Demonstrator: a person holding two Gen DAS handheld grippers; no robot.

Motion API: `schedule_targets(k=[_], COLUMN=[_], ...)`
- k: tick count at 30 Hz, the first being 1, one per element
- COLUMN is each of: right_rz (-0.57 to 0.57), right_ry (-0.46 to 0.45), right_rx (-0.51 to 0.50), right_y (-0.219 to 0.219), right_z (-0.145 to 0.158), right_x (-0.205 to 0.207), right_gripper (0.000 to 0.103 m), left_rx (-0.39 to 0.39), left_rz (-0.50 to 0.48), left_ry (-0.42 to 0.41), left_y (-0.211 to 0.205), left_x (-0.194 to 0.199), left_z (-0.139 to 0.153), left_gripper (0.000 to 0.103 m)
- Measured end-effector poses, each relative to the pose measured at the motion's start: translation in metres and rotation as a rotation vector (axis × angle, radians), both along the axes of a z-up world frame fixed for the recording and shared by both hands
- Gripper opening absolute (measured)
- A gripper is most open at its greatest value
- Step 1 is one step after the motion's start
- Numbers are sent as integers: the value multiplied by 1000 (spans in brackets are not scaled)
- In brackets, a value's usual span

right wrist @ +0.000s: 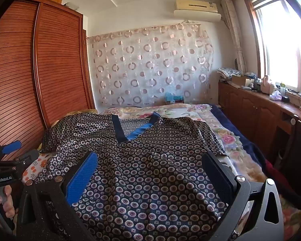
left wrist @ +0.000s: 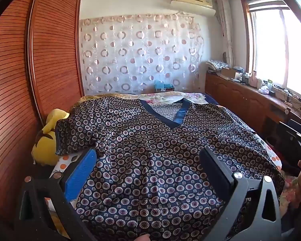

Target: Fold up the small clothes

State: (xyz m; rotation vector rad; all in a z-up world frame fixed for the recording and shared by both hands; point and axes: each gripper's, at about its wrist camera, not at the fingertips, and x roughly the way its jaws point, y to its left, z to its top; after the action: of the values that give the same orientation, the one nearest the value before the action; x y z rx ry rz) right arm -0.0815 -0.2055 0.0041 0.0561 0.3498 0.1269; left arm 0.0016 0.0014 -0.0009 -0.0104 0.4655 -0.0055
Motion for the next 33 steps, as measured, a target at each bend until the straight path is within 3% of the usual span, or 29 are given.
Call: schedule_targets(k=[33], right_rz=[-15], right_ry=[-7], right_rx=[-17], right_y=[-1], right_z=[2], right_x=[-5], right_gripper=[103], left_rx=[19], left_rz=[26], left_ry=[-32], left_y=[0], left_x=[-3], left_z=[4], left_gripper=[103])
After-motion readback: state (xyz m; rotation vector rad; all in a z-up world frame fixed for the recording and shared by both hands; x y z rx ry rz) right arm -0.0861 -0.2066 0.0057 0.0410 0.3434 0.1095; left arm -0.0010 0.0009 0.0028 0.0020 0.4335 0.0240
